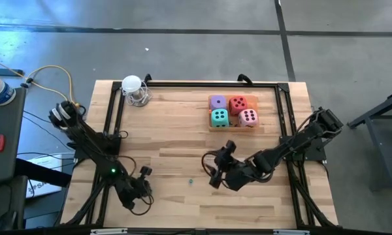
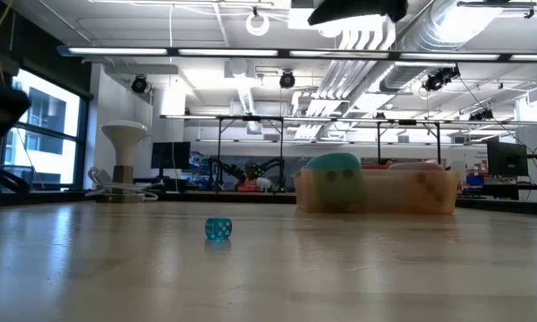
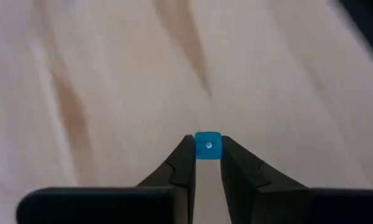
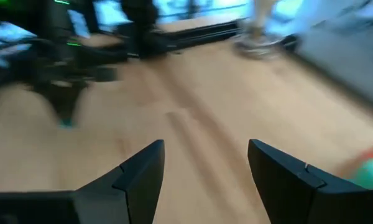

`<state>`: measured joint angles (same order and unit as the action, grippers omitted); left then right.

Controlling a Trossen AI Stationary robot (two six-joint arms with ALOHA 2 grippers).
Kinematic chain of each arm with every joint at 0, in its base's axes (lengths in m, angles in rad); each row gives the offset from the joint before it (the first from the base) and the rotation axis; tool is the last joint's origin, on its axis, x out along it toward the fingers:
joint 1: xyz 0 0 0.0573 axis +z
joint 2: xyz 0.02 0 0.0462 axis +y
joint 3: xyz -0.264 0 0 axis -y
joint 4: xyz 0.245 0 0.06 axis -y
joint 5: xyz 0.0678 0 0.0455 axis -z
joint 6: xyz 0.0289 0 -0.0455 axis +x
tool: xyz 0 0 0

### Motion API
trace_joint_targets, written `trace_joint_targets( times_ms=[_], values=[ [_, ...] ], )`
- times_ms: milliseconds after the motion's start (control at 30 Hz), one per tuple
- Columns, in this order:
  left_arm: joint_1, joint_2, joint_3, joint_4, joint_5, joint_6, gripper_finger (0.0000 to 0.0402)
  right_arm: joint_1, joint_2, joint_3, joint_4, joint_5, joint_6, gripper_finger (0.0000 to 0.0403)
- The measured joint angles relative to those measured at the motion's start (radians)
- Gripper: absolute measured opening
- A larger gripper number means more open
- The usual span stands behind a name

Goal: Pick & Place Dice
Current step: Put the small light blue die into the the orange bin

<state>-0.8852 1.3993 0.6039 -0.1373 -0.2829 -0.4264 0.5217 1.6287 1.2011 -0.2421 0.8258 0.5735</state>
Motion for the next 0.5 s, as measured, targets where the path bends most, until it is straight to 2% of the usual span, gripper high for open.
trace_joint_targets(
  times_ms=[67,167,300,400,500],
  values=[
    [0.0,-0.051,0.01,0.005,-0.069,0.102,0.0045,-0.001,0.0,0.0,0.081,-0.086,0.034,0.0224],
    [-0.009,-0.146,0.02,0.023,-0.245,0.243,0.0047,-0.005,0.006,0.0,0.204,-0.18,0.05,0.0224],
    [-0.01,-0.27,0.023,0.216,-0.437,0.443,0.0047,-0.005,0.049,0.0,0.379,-0.254,0.05,0.0224],
    [-0.008,-0.317,0.024,0.432,-0.474,0.57,0.0048,-0.006,0.1,0.0,0.571,-0.359,0.015,0.0224],
    [-0.008,-0.317,0.025,0.626,-0.447,0.688,0.0048,-0.013,0.161,0.0,0.792,-0.408,-0.034,0.0224]
  ],
)
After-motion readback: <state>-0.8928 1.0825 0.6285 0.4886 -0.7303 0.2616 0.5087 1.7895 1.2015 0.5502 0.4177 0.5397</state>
